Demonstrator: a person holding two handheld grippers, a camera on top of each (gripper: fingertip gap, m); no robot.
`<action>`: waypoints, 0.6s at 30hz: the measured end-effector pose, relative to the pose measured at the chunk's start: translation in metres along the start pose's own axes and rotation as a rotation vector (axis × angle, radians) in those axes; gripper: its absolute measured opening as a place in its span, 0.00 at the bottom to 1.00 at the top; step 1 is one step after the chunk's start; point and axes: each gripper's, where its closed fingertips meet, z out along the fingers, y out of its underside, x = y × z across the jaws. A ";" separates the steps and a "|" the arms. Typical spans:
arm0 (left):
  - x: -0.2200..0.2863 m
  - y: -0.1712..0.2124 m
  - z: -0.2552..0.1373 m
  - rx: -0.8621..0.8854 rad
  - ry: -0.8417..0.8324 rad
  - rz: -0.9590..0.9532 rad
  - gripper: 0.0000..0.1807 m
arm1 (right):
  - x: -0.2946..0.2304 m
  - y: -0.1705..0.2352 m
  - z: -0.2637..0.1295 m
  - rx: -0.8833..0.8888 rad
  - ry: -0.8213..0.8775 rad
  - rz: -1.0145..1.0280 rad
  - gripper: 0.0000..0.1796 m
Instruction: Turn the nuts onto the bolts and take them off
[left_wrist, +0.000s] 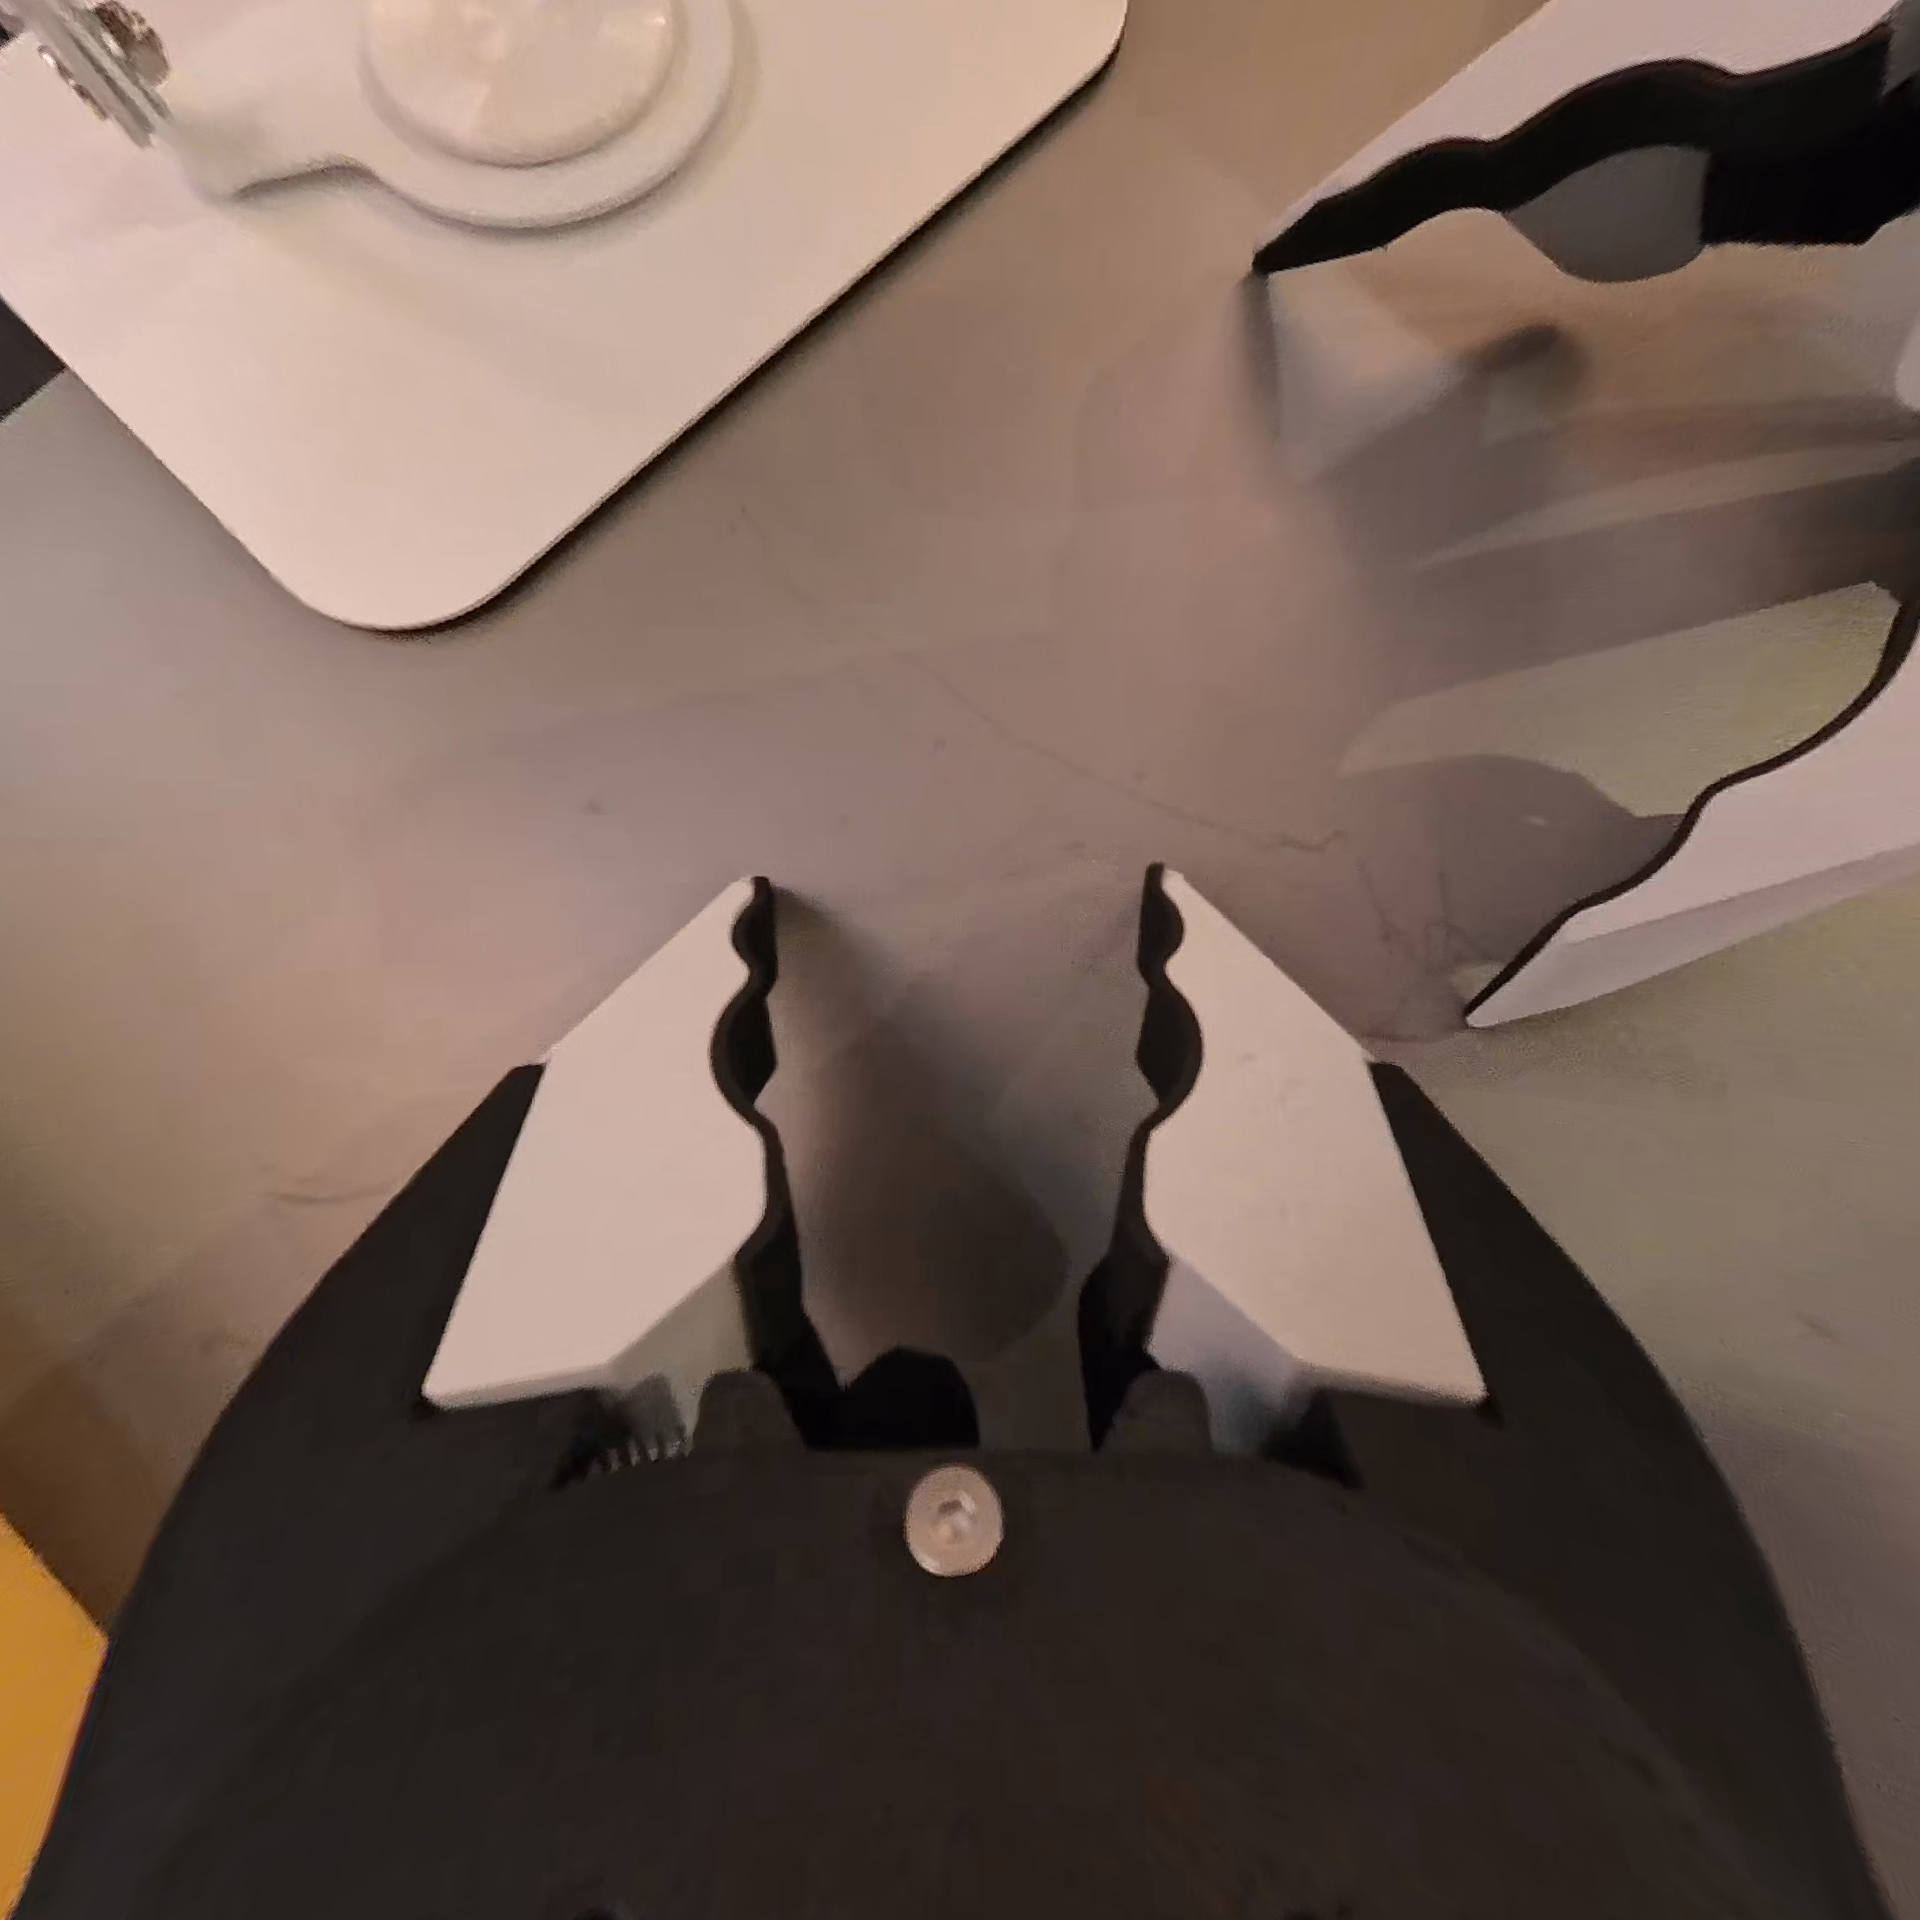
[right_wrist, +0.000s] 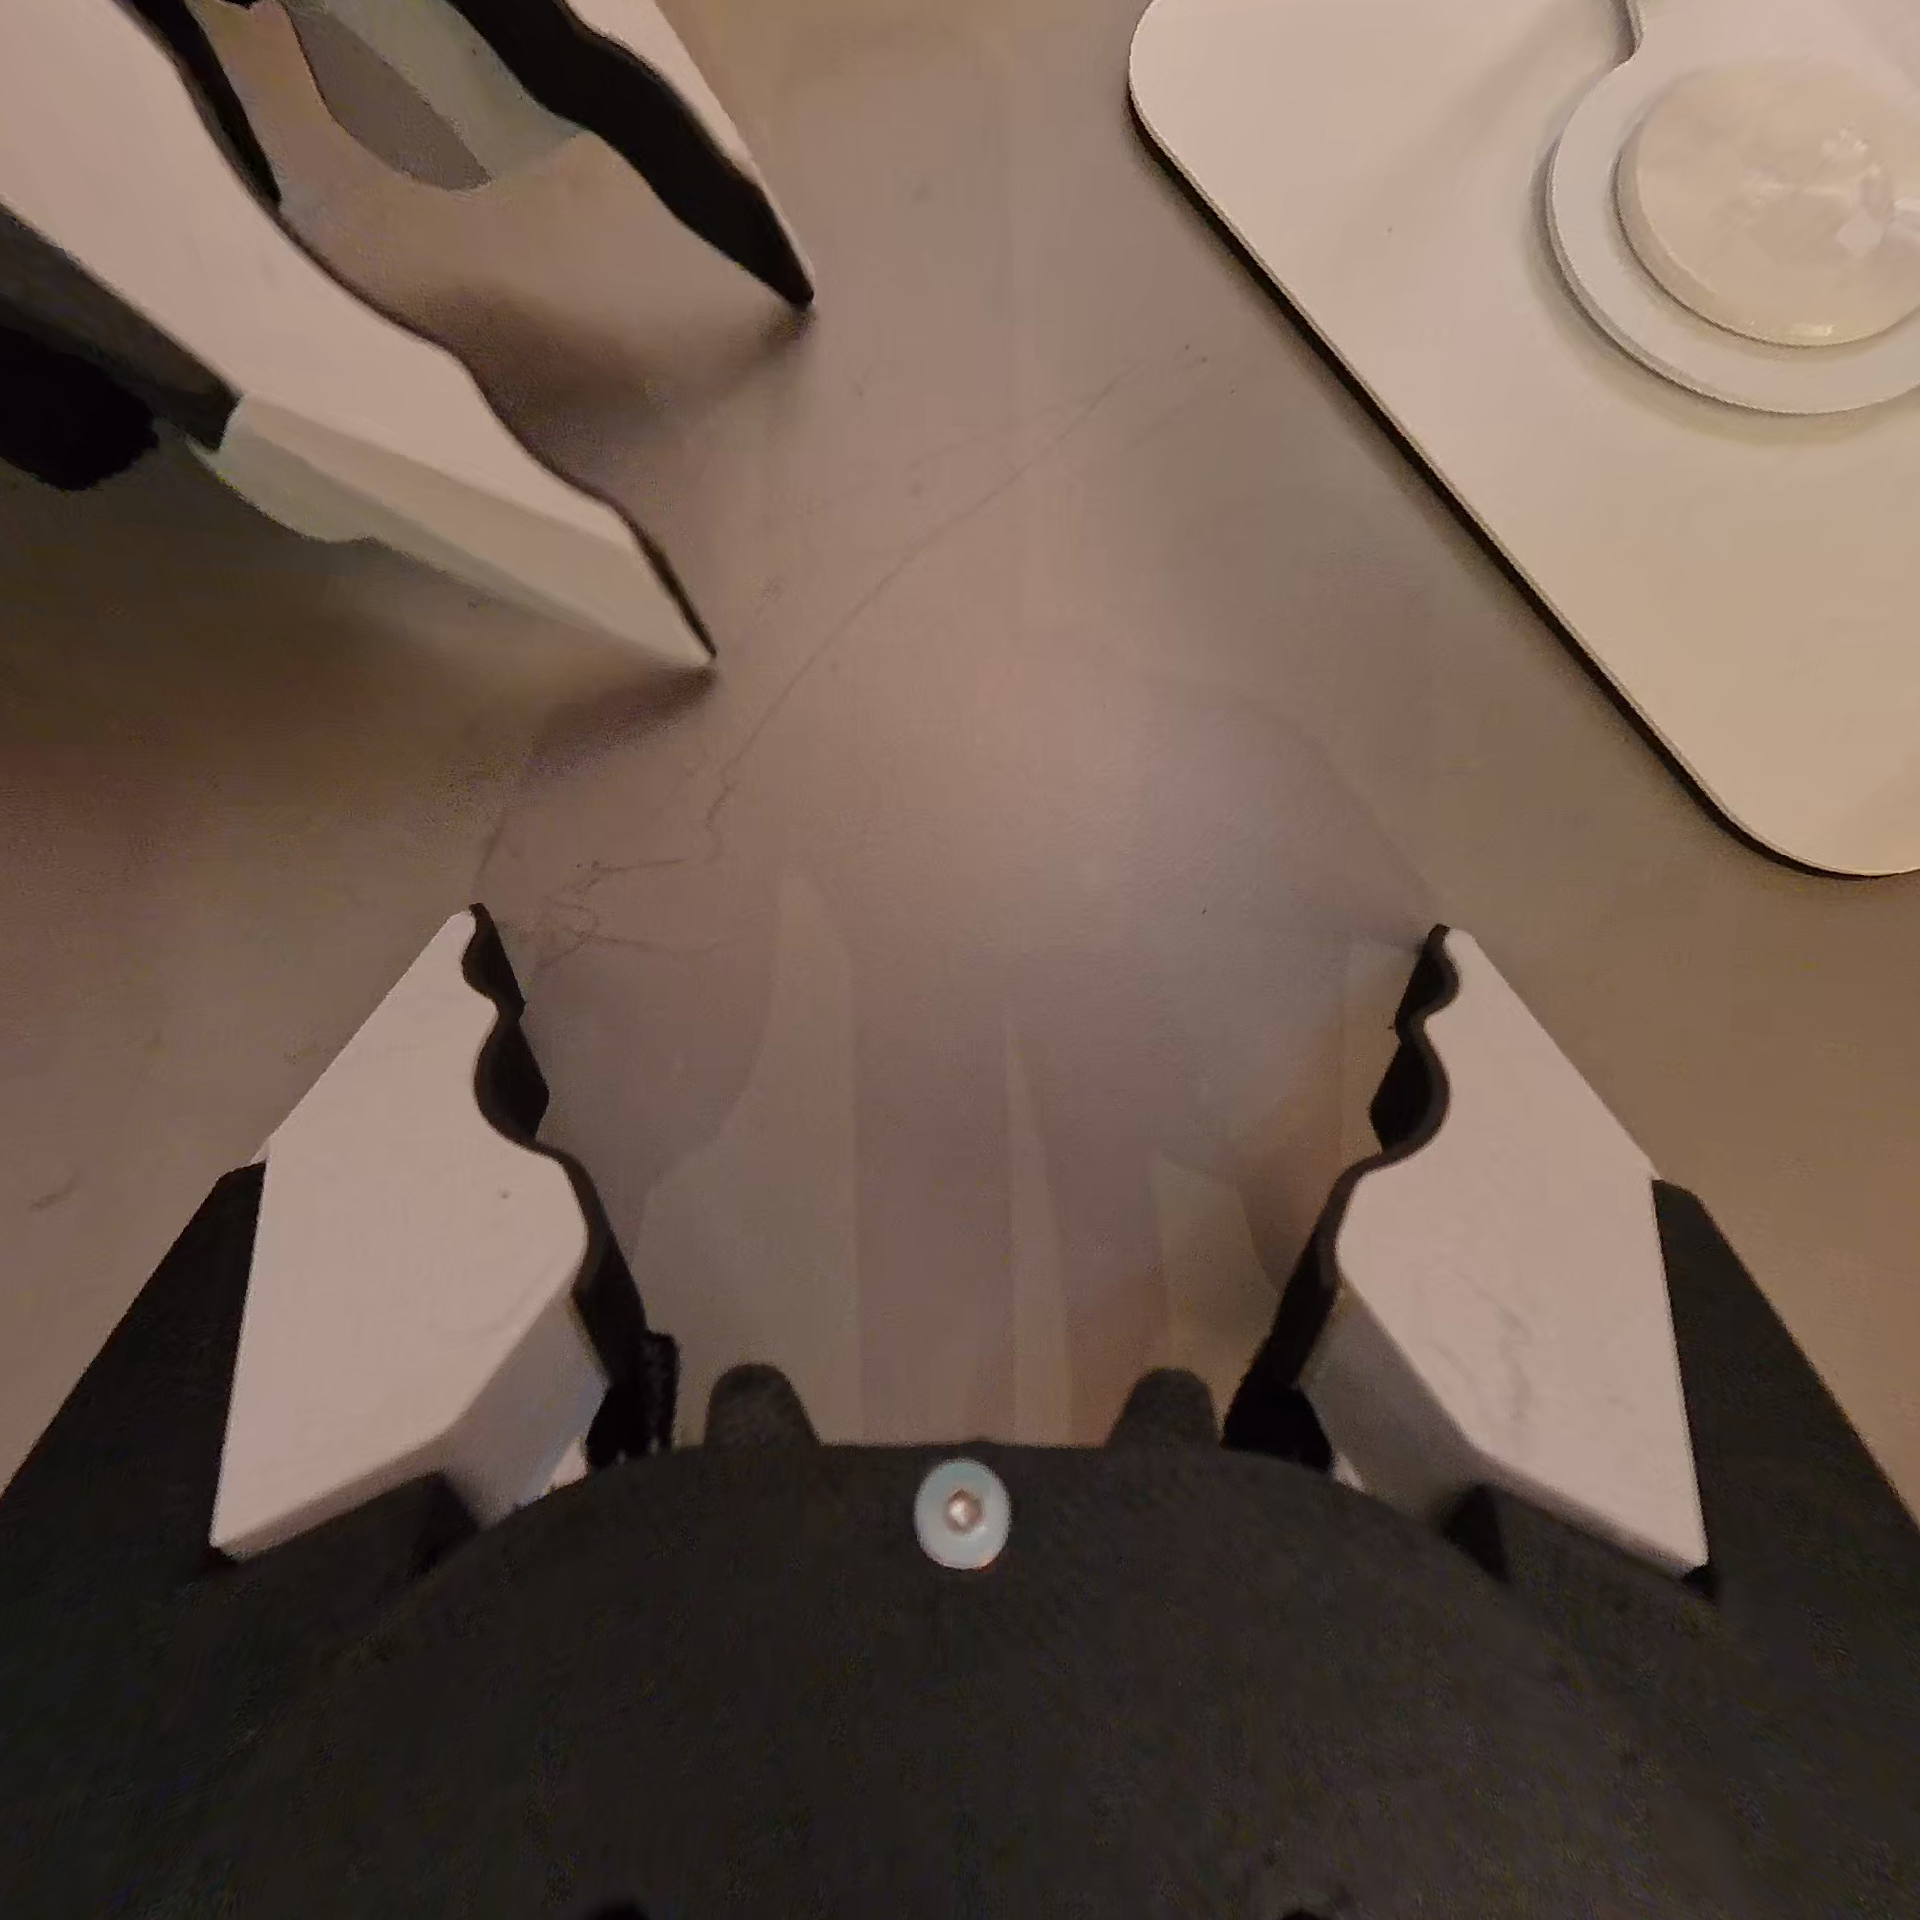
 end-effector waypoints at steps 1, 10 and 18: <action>0.001 0.000 0.001 0.003 0.000 0.005 0.46 | 0.000 0.000 0.000 0.000 0.000 0.000 0.89; 0.004 0.005 0.004 0.010 0.021 0.036 0.70 | 0.000 0.000 0.000 0.000 0.000 0.000 0.89; 0.001 0.005 0.004 0.033 0.031 0.051 0.72 | 0.000 0.000 0.000 0.000 0.000 0.000 0.89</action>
